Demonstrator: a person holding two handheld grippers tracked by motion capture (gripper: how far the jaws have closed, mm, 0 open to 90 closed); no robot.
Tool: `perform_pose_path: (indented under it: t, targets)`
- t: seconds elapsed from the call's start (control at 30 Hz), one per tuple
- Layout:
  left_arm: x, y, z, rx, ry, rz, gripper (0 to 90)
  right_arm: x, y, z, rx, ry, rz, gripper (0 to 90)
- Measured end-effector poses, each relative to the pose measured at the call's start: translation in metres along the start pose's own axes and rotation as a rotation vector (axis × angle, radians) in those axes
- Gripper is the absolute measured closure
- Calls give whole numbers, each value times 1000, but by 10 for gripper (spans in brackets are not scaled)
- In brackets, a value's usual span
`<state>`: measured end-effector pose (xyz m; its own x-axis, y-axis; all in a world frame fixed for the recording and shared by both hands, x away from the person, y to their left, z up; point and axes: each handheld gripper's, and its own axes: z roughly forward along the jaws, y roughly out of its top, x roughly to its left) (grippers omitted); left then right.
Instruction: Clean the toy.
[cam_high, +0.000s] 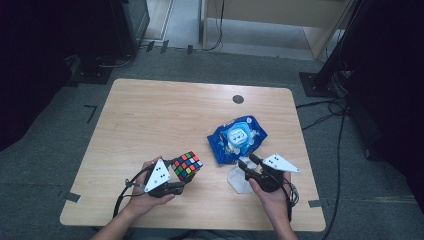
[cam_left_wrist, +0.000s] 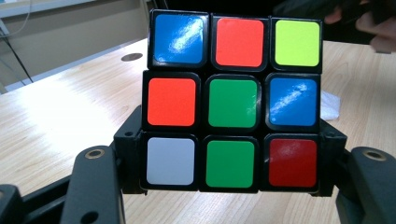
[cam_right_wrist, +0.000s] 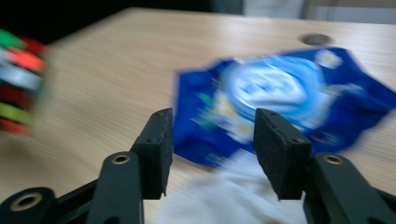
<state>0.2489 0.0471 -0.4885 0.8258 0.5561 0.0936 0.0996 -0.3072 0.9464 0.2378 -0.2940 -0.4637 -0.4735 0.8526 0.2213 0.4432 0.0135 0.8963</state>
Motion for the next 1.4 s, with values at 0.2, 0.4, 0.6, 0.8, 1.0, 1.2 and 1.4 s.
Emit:
perform_pose_path:
  t: [0.2, 0.4, 0.6, 0.8, 1.0, 1.2, 1.4]
  targets:
    - [-7, 2, 3, -1, -16, 10, 336, 47, 13, 7, -7, 222, 51, 322]
    - [-12, 3, 5, -3, -21, 21, 336, 74, 12, 23, 44, 318, 109, 219]
    - [-22, 6, 10, -9, -31, 40, 336, 88, 7, 38, 120, 319, 157, 210]
    - [-32, 7, 14, -7, -36, 70, 336, 90, 1, 43, 120, 305, 199, 316]
    - [-33, 5, 15, 2, -54, 98, 322, 87, 5, 40, 145, 314, 214, 340]
    - [-34, -1, 11, 27, -46, 200, 296, 79, 10, 34, 161, 280, 179, 341]
    - [-36, 0, 13, 30, -12, 226, 267, 74, 11, 32, 168, 257, 200, 341]
